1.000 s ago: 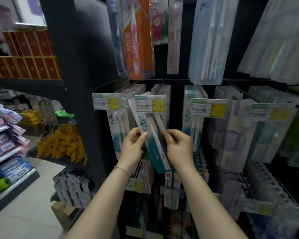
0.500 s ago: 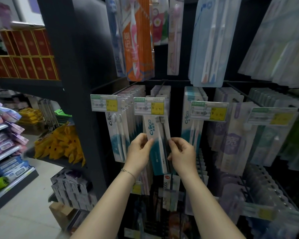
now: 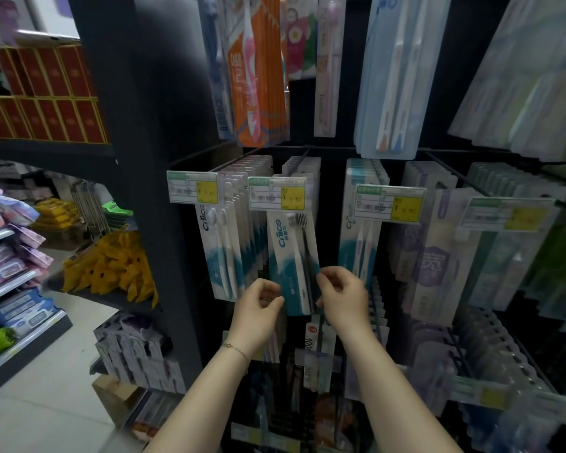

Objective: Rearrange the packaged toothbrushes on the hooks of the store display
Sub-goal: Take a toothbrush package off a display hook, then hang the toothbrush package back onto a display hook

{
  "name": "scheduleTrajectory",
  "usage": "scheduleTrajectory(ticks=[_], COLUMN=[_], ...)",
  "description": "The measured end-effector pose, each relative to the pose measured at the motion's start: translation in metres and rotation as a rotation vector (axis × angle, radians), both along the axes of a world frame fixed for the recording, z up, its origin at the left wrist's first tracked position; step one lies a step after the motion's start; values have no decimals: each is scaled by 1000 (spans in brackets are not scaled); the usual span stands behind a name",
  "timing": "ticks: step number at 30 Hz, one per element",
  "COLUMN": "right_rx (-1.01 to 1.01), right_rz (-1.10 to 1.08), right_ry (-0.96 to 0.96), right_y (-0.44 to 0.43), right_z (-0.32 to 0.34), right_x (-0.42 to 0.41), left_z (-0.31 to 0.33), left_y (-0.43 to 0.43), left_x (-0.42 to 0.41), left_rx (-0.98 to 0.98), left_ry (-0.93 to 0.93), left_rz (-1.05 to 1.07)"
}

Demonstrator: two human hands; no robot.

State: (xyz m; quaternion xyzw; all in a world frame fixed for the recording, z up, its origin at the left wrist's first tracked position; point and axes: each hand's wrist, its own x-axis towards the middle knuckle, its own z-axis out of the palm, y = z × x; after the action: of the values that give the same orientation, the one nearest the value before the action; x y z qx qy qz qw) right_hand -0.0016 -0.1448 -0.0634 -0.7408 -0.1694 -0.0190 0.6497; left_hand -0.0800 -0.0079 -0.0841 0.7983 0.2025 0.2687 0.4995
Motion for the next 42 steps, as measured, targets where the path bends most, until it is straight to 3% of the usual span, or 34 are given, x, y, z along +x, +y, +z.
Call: scheduleTrajectory(ticks=[8, 13, 24, 42], right_rx=[-122, -299, -701, -720], right_rz=[4, 14, 50, 110], right_ry=[82, -47, -382, -486], right_y=[-3, -9, -25, -61], right_z=[-21, -28, -35, -57], right_x=[-4, -11, -32, -46], left_z=[-5, -11, -22, -45], left_y=[0, -5, -21, -69], left_x=[-11, -19, -30, -37], left_rx=[22, 93, 464, 560], left_ry=[9, 41, 160, 185], left_rz=[17, 15, 50, 53])
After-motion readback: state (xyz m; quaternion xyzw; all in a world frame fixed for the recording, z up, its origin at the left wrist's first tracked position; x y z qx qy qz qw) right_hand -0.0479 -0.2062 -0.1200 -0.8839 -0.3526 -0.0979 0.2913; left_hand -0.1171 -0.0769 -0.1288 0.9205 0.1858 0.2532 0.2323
